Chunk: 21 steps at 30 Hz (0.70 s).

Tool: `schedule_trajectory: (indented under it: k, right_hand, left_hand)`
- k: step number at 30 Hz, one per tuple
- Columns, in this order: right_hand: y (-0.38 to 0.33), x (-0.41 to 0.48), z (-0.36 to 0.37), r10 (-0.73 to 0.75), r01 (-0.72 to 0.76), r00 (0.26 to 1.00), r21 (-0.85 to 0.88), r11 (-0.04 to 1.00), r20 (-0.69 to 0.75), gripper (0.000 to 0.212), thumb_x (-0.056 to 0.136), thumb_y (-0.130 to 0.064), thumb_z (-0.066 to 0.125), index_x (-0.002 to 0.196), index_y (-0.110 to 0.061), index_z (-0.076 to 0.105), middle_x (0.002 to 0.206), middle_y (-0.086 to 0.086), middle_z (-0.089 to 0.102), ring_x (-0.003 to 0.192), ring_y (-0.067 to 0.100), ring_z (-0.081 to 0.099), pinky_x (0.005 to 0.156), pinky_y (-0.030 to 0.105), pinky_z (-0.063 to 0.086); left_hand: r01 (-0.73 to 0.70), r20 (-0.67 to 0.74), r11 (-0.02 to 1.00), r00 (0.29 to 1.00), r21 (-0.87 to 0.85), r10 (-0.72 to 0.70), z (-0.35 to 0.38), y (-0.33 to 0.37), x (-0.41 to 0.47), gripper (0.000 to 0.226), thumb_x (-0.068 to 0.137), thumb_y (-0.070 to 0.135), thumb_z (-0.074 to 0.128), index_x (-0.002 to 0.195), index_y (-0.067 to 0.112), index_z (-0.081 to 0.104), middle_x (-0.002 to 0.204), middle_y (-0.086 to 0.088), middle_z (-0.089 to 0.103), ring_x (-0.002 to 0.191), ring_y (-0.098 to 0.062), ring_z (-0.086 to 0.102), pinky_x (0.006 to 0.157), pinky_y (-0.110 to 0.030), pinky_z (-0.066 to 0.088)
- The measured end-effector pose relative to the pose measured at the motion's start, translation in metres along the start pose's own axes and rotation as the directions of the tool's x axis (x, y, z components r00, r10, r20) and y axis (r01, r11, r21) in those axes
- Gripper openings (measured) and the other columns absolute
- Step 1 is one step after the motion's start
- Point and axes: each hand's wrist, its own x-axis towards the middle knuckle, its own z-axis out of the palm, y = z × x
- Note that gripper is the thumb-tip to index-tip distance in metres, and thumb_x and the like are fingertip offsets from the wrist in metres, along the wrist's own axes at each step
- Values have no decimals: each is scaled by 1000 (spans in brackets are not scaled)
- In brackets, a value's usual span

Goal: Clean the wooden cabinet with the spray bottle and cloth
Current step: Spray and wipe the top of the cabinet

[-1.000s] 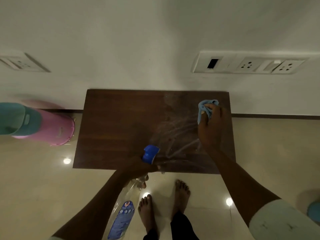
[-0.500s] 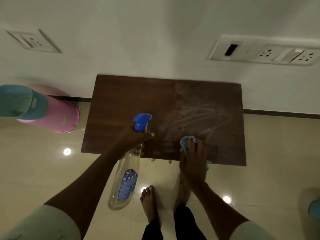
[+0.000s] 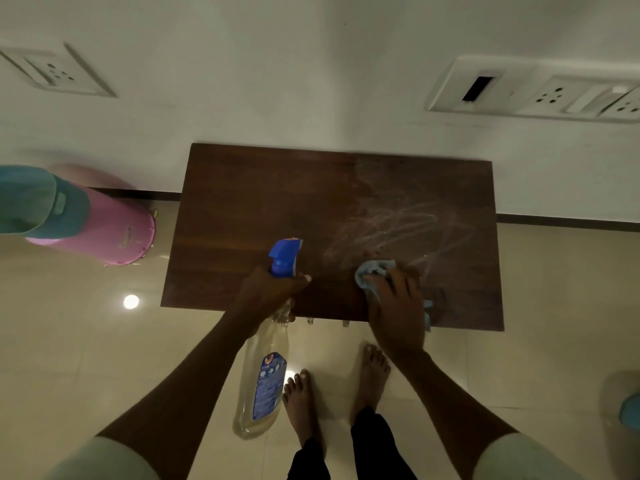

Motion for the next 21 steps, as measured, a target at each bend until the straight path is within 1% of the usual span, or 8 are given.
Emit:
schedule_trajectory:
  k: [3, 6, 8, 11, 13, 16, 18, 21]
  right_hand:
    - [-11, -4, 6, -5, 9, 998, 61, 998, -66, 33, 92, -21, 44, 120, -12, 59, 132, 12, 53, 127, 31, 44, 101, 44, 44]
    - [-46, -14, 25, -368, 355, 928, 161, 921, 55, 30, 85, -12, 59, 115, -14, 63, 130, 8, 57, 130, 22, 42, 108, 39, 39]
    - [-49, 3, 26, -498, 466, 856, 210, 859, 136, 31, 86, -11, 61, 116, -17, 62, 131, 5, 57, 130, 19, 42, 111, 39, 36]
    - [-35, 65, 10, -494, 467, 840, 167, 869, 222, 47, 96, -10, 48, 141, -20, 42, 153, 5, 31, 143, 21, 22, 120, 42, 10]
    - [-28, 97, 6, -382, 379, 907, 55, 924, 177, 58, 95, -9, 49, 148, -23, 30, 159, 3, 13, 147, 22, 4, 116, 35, -8]
    - [-31, 93, 9, -363, 359, 919, 49, 932, 157, 53, 88, -11, 55, 140, -16, 45, 154, 10, 29, 145, 28, 17, 119, 47, 14]
    - [-30, 59, 15, -477, 463, 859, 118, 879, 187, 43, 90, -17, 52, 133, -13, 52, 150, 11, 37, 143, 27, 23, 116, 46, 25]
    - [-15, 28, 15, -685, 693, 641, 122, 710, 345, 47, 93, -20, 44, 139, -18, 43, 155, 6, 27, 147, 24, 9, 119, 43, 19]
  left_hand:
    - [-8, -25, 999, 1000, -48, 7, -8, 3, 3, 20, 81, 23, 69, 91, 21, 52, 74, -10, 58, 61, -19, 56, 52, -30, 50]
    - [-9, -40, 998, 999, -59, 7, -9, 10, 9, 18, 82, 23, 68, 90, 22, 51, 79, -12, 59, 65, -20, 58, 55, -30, 50]
    - [11, -37, 998, 999, -63, -13, -9, 16, 12, 16, 82, 23, 67, 88, 21, 52, 79, -10, 60, 68, -20, 59, 59, -32, 51]
    - [45, -15, 993, 999, -113, -47, -9, 23, 20, 19, 80, 23, 69, 89, 20, 53, 74, -10, 59, 65, -21, 59, 59, -35, 53]
    - [63, -25, 991, 998, -119, -66, -9, 26, 25, 26, 78, 24, 72, 95, 21, 52, 79, -12, 60, 69, -22, 61, 60, -37, 55]
    - [70, -24, 990, 997, -125, -74, -7, 32, 34, 35, 78, 23, 72, 106, 15, 52, 82, -13, 60, 71, -25, 61, 65, -41, 56]
    - [82, -28, 989, 996, -126, -86, -4, 39, 40, 33, 79, 22, 71, 104, 12, 52, 81, -12, 60, 69, -24, 60, 67, -42, 56]
    - [124, -47, 988, 991, -93, -129, -4, 45, 51, 29, 77, 26, 72, 95, 14, 52, 75, -9, 60, 65, -21, 60, 64, -39, 55]
